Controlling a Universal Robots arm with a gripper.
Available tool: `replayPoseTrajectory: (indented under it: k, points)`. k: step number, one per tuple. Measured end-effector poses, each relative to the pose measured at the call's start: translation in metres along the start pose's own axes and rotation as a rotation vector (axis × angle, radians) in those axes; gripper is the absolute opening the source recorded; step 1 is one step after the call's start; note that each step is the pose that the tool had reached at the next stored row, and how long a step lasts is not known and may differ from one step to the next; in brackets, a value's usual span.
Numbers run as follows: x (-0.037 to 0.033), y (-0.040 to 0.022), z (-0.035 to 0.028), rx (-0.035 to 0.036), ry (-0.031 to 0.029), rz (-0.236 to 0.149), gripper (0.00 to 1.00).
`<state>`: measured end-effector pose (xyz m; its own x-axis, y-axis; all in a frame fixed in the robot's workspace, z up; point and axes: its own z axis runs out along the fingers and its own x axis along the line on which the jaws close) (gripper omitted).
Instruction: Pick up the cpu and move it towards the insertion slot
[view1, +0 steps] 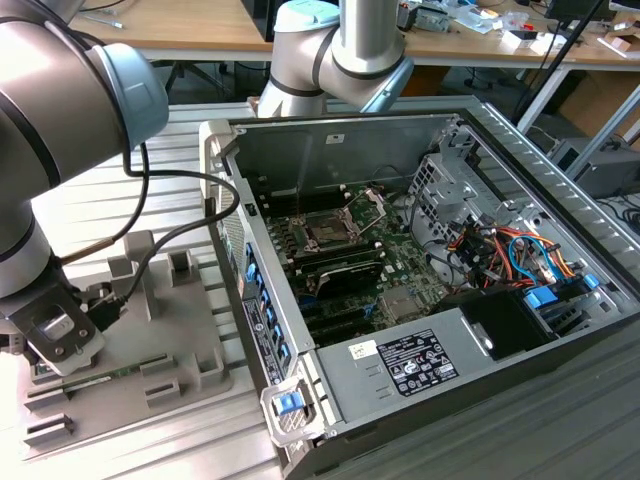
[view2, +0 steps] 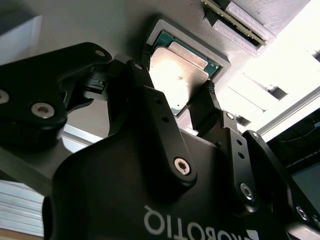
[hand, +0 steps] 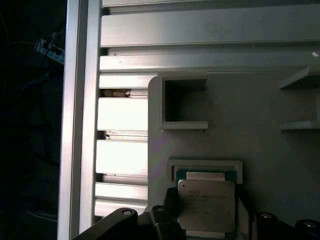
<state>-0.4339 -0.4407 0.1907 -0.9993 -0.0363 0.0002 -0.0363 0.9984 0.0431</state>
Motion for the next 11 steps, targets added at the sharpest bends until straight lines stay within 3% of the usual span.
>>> replayPoseTrajectory:
  k: [11]
  points:
    - [0.0,0.0001,-0.0019,0.0,0.0,0.0,0.55]
